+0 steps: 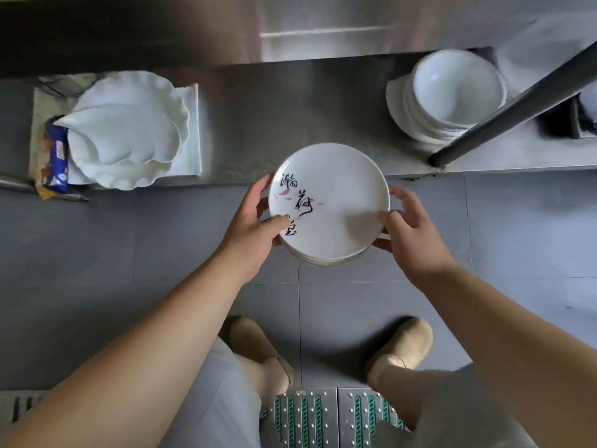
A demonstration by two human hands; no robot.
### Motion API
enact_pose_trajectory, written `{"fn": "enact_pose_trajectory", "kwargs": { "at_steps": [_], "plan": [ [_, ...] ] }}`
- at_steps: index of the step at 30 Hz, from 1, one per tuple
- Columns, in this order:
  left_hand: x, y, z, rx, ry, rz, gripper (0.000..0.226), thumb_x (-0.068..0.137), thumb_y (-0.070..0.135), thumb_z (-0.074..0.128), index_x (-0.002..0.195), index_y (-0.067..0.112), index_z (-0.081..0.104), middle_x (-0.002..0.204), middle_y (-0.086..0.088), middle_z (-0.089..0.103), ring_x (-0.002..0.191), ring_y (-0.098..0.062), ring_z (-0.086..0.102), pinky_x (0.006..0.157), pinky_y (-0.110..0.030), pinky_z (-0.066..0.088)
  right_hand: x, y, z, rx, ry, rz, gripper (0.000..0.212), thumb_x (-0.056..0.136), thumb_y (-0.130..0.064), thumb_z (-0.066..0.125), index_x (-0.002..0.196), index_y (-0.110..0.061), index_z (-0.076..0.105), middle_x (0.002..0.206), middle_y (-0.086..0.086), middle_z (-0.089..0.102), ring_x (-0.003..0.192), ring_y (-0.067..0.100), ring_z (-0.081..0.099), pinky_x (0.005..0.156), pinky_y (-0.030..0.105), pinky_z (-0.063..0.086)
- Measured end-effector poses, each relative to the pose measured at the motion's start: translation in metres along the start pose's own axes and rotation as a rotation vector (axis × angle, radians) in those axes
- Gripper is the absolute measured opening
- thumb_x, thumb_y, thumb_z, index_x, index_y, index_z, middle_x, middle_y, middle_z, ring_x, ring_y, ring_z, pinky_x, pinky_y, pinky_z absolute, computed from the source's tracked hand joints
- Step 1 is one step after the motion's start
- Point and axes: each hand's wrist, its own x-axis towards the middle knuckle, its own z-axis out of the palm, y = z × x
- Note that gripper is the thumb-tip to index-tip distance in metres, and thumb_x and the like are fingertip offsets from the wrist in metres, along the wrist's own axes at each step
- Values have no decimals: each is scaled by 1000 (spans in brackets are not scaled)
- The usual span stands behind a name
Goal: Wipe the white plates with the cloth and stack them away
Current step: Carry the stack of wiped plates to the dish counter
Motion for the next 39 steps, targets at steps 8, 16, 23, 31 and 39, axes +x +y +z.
{"fn": "enact_pose_trajectory", "kwargs": {
  "at_steps": [8,16,23,31,39],
  "plan": [
    [155,-57,8,-21,37,40,67,74,11,61,127,52,59,114,6,73,99,-25,68,76,-43,50,160,81,11,39,17,-21,46,72,-39,60,117,-34,62,91,3,76,87,22,74,74,33,61],
    [273,-62,10,-53,76,81,68,89,-3,50,140,41,59,125,5,74,117,-27,69,99,-62,54,274,84,24,-7,51,-68,33,80,-37,55,112,-39,64,108,5,75,102,30,75,77,42,66],
    [315,-54,2,-51,103,99,69,84,-3,50,135,42,64,116,7,78,114,-27,70,98,-60,55,322,76,39,18,51,1,31,102,-30,51,132,-31,58,118,3,70,109,25,70,82,40,65],
    [343,-49,-9,-3,103,108,71,81,-1,50,132,45,65,116,9,78,113,-24,71,94,-47,58,348,76,53,110,24,-1,32,107,-19,48,137,-26,57,113,-2,71,101,16,70,82,31,62],
    [333,-50,-14,200,106,94,84,74,31,62,153,49,40,147,15,60,138,-19,53,117,-47,40,343,66,52,-219,-15,-66,52,98,-55,50,146,-36,51,133,-9,66,121,21,64,115,45,46]
  ]
}}
